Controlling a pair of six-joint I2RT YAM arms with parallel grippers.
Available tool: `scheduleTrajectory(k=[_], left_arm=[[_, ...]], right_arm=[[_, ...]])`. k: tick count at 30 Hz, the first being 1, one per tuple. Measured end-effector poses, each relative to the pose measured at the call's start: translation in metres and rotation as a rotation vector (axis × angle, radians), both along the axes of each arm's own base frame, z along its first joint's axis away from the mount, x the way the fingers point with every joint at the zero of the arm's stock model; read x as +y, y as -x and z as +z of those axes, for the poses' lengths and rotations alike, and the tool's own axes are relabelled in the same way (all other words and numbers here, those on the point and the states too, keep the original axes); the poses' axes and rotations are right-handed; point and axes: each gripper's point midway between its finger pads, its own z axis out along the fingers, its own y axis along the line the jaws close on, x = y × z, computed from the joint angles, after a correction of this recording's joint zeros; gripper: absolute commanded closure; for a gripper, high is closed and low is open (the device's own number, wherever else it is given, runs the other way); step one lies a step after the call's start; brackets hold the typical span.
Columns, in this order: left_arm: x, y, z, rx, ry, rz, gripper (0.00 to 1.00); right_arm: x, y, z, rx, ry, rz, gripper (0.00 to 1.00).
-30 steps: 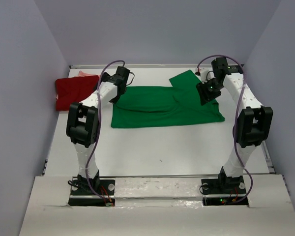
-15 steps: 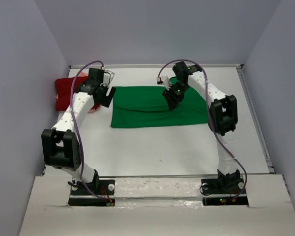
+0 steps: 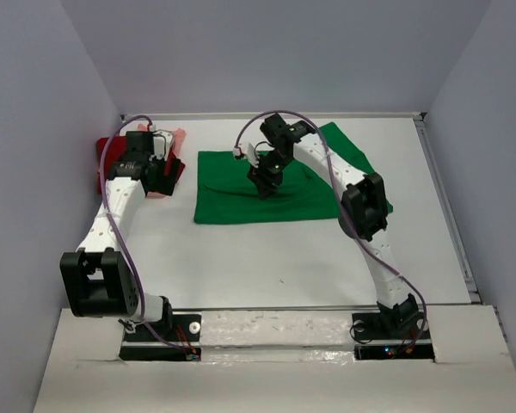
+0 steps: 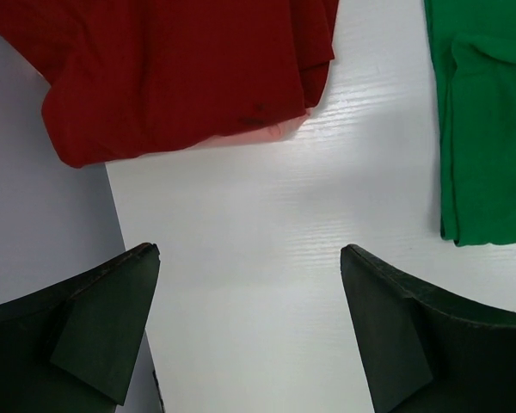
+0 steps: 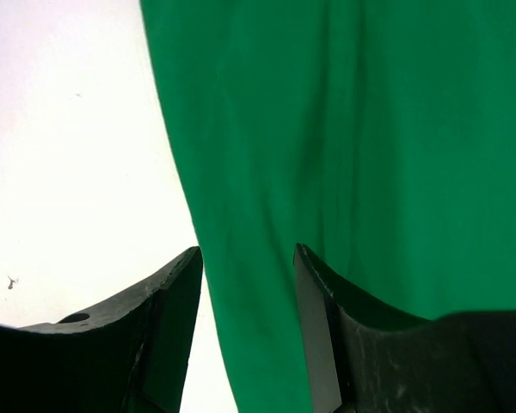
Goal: Fold and stack the t-shirts
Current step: Fold the flattened tshirt in 1/3 of the way
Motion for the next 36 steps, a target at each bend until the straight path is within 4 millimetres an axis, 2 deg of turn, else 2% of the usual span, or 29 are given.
scheduleTrajectory(k=[5,11,22,36], left_arm=[[0.007,0.003,-0.004,0.009,0.008,0.018,0.01],[0.009,0.002,-0.004,0.006,0.014,0.026,0.01],[0.006,0.009,-0.011,0.019,0.03,0.014,0.01],[0.003,0.008,-0.011,0.019,0.044,0.001,0.01]], right_arm=[[0.019,0.011,-0.004,-0.015,-0.01,0.051,0.47],[0.024,0.009,-0.01,-0.021,-0.017,0.062,0.47],[0.027,0.004,-0.056,0.04,0.02,0.045,0.46],[0.029,-0.021,-0.06,-0.066,0.036,0.014,0.46]])
